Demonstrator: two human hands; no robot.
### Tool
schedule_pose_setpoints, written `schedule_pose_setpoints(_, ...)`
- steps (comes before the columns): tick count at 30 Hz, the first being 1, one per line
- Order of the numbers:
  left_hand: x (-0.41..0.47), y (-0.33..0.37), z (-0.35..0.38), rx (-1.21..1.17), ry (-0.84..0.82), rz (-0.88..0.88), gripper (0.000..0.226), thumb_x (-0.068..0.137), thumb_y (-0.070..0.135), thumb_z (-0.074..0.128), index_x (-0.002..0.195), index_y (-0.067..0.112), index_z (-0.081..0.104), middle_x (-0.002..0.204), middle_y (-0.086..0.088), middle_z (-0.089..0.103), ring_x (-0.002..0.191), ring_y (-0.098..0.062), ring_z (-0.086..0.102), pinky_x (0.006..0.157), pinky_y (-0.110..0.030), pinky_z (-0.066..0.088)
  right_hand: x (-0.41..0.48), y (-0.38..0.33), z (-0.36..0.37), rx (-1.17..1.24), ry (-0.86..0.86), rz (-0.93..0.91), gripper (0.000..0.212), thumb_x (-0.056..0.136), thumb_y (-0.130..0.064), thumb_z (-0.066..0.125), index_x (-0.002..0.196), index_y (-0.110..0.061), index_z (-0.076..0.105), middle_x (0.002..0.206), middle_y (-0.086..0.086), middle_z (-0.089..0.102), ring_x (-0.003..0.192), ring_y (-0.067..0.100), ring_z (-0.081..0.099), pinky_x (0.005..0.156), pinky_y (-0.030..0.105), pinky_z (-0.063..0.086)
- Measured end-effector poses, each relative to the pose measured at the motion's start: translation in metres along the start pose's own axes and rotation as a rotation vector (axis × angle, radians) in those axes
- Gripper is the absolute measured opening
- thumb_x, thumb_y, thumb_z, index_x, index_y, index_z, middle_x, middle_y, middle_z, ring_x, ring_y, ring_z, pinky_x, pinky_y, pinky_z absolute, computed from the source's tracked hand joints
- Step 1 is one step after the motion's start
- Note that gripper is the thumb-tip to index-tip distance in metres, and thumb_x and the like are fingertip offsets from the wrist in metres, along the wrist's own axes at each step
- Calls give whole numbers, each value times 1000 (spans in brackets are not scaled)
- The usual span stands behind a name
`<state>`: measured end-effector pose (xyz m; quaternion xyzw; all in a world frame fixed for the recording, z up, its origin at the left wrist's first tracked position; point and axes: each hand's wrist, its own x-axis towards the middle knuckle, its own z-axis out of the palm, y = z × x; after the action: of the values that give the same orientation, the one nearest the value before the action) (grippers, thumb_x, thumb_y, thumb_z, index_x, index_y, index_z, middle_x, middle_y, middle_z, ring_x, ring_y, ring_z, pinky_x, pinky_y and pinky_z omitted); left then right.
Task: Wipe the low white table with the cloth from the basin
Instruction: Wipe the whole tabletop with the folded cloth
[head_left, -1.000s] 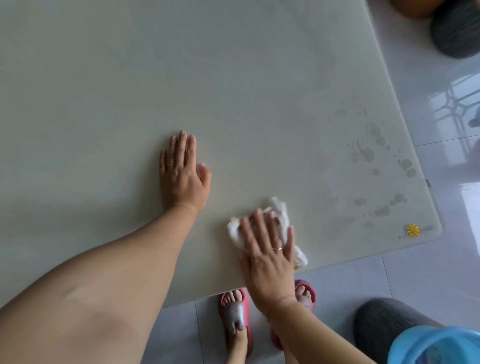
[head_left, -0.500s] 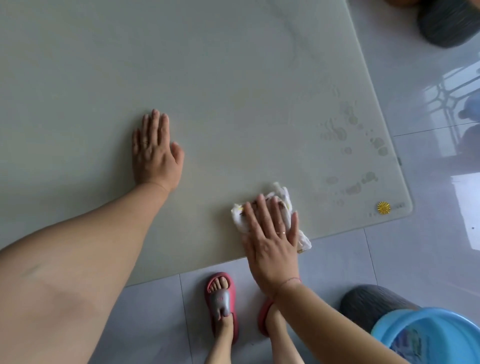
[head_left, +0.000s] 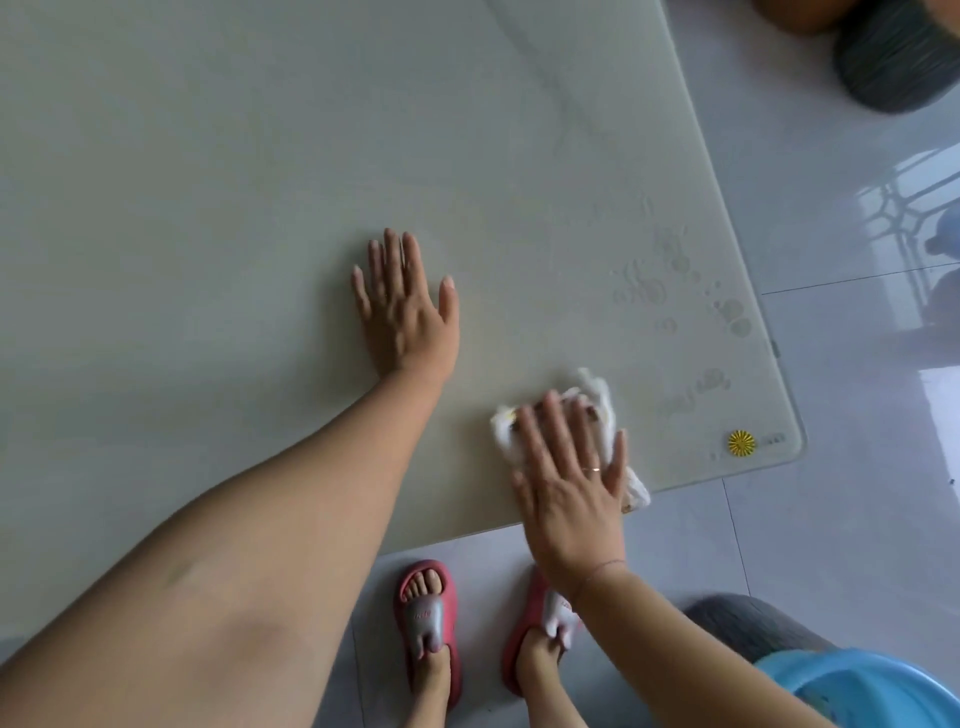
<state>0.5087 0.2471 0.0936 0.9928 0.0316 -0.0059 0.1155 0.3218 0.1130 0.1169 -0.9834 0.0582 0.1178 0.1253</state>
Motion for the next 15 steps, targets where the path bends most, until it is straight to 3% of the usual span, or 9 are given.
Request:
schedule_pose_setpoints(2,-3,1,7,17,11,6,61,95,40,33,149,12,22,158,-7,18,146,-23,13,117,-41,2,6,24,-7,-67,-13,-299,54,94,-42,31,147,-30,28,155,-4,23,145,21,15,113,54,14)
schedule_pose_setpoints(4,-2,-1,9,18,31,-1,62,93,41,32,148,12,25,157,-7,20,145,-24,15,117,-41,5,26,59,-20,-159,-19,-460,52,95,-43,31,146,-30,30,154,-4,27,143,20,21,113,51,17)
schedule_pose_setpoints(5,-2,-1,9,22,31,-5,63,92,41,31,147,12,26,157,-7,21,145,-24,16,117,-40,5,38,75,-26,-186,-8,-441,52,96,-44,29,146,-31,28,154,-4,27,144,19,20,115,50,15)
schedule_pose_setpoints(7,-2,1,9,34,33,-2,63,91,40,31,147,12,26,157,-7,21,145,-24,16,117,-40,5,67,93,-37,-143,13,-229,54,96,-46,24,148,-32,23,156,-5,23,145,16,15,117,47,8)
schedule_pose_setpoints(9,-2,3,7,31,26,-8,63,91,39,33,147,11,26,157,-8,22,145,-24,17,117,-41,7,82,82,-37,-60,54,22,56,94,-46,19,149,-32,20,158,-5,15,146,15,8,117,45,-2)
schedule_pose_setpoints(11,-2,4,6,27,25,-14,63,91,39,33,147,11,27,156,-8,22,145,-24,17,117,-42,8,83,54,-29,-19,78,125,58,93,-47,19,149,-31,17,158,-6,9,146,17,3,116,46,-7)
schedule_pose_setpoints(13,-2,4,5,28,27,-19,63,91,38,33,147,11,28,156,-8,23,145,-24,18,117,-42,9,75,33,-22,-20,51,-20,58,93,-45,26,149,-30,20,157,-5,10,146,20,6,116,49,-3)
schedule_pose_setpoints(15,-2,5,3,23,33,-13,62,91,38,32,146,10,29,156,-9,24,144,-25,20,117,-43,11,74,39,-22,-56,8,-283,56,94,-44,32,148,-29,27,156,-4,20,145,21,14,115,51,6)
